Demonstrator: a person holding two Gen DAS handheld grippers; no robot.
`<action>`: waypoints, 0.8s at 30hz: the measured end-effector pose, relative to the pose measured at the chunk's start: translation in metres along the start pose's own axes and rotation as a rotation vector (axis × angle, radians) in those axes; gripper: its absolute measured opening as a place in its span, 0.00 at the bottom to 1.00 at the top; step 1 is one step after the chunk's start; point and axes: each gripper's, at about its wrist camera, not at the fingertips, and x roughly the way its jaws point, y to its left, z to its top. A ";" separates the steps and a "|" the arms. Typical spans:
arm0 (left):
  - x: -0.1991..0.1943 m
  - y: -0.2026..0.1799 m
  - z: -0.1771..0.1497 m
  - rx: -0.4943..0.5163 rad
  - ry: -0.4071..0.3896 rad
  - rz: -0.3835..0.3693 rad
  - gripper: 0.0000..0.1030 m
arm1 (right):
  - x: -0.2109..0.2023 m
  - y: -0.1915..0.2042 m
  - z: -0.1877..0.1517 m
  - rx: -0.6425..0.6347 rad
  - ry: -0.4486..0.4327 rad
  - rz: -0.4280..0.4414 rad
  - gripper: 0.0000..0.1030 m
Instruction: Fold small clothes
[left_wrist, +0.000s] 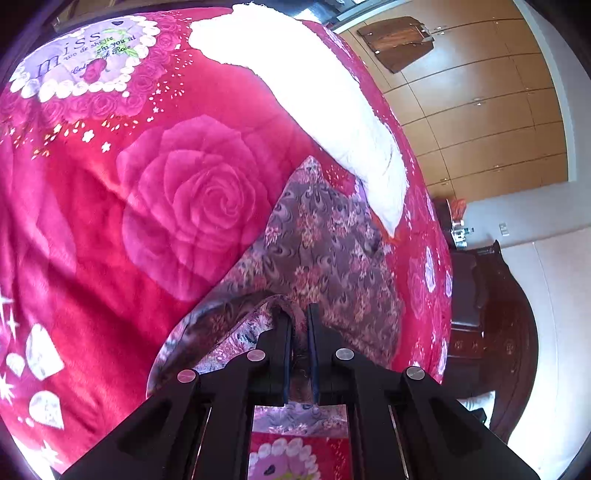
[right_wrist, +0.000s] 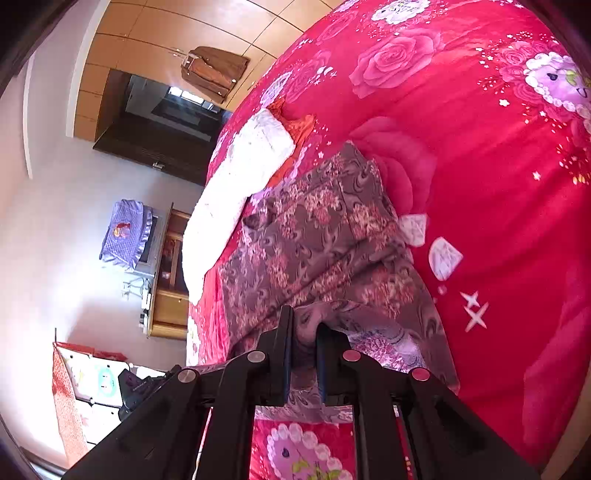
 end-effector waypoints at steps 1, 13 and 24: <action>0.008 -0.003 0.009 -0.007 -0.007 -0.001 0.06 | 0.008 0.000 0.010 0.009 -0.009 -0.001 0.10; 0.130 -0.053 0.113 -0.014 -0.040 0.133 0.06 | 0.106 -0.013 0.113 0.097 -0.050 -0.062 0.10; 0.176 -0.053 0.174 -0.128 -0.007 0.152 0.25 | 0.094 -0.060 0.164 0.263 -0.225 -0.067 0.40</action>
